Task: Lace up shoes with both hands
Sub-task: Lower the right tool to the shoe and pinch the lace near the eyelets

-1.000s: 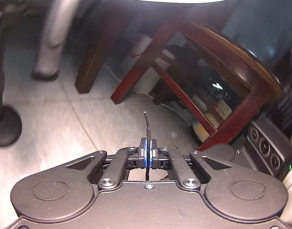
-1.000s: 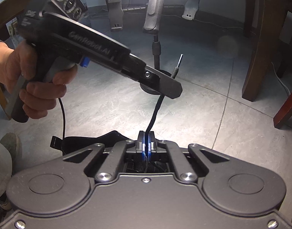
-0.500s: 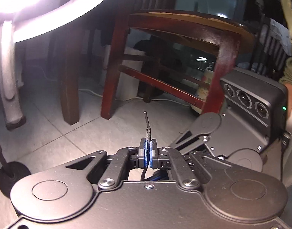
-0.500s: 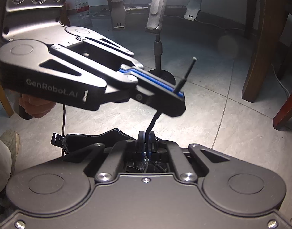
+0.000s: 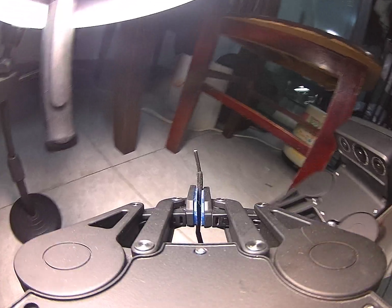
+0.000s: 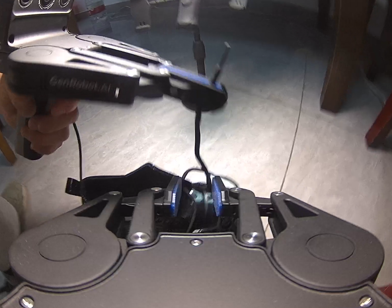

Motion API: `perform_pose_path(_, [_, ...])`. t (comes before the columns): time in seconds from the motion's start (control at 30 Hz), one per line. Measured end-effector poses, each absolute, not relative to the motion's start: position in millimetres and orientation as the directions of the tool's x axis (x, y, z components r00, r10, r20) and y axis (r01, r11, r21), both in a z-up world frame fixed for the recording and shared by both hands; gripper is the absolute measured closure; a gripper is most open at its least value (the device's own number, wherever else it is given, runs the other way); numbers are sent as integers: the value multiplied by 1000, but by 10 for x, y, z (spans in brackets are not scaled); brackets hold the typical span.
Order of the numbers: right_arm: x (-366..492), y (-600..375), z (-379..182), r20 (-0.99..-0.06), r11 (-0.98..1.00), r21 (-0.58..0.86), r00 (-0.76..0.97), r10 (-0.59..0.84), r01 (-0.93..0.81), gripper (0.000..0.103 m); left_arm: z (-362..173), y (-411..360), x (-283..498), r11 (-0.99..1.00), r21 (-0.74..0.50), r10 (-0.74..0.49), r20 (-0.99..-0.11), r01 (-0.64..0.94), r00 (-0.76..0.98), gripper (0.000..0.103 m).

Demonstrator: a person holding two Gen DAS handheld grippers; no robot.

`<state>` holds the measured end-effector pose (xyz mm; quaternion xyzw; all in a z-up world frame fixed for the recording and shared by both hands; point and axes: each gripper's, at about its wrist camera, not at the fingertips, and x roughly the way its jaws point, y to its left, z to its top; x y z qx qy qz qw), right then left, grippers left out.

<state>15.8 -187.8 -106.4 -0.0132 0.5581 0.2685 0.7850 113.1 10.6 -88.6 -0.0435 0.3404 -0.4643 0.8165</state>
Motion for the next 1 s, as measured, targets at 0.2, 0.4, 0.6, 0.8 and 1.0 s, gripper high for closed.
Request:
perform_pose_path(0.2, [258, -1853, -1331, -918, 884, 360, 56, 393, -298, 42, -879, 111, 1140, 574, -321, -769, -528, 753, 361, 101])
perform_pose_path(0.4, [467, -1920, -1537, -872, 873, 487, -45, 487, 23, 31, -870, 116, 1123, 571, -313, -772, -519, 759, 367, 101])
perform_pose_path(0.6, [508, -1836, -1856, -897, 893, 399, -114, 428, 210, 24, -885, 97, 1125, 566, -326, -775, -523, 757, 354, 101])
perform_pose_path(0.8, [497, -1751, -1753, -925, 927, 371, -62, 374, 54, 70, -884, 90, 1083, 553, -321, -781, -520, 769, 344, 101])
perform_pose_path(1.0, [471, -1816, -1585, -954, 945, 299, -35, 297, -131, 91, -898, 105, 1043, 550, -322, -779, -530, 771, 335, 101])
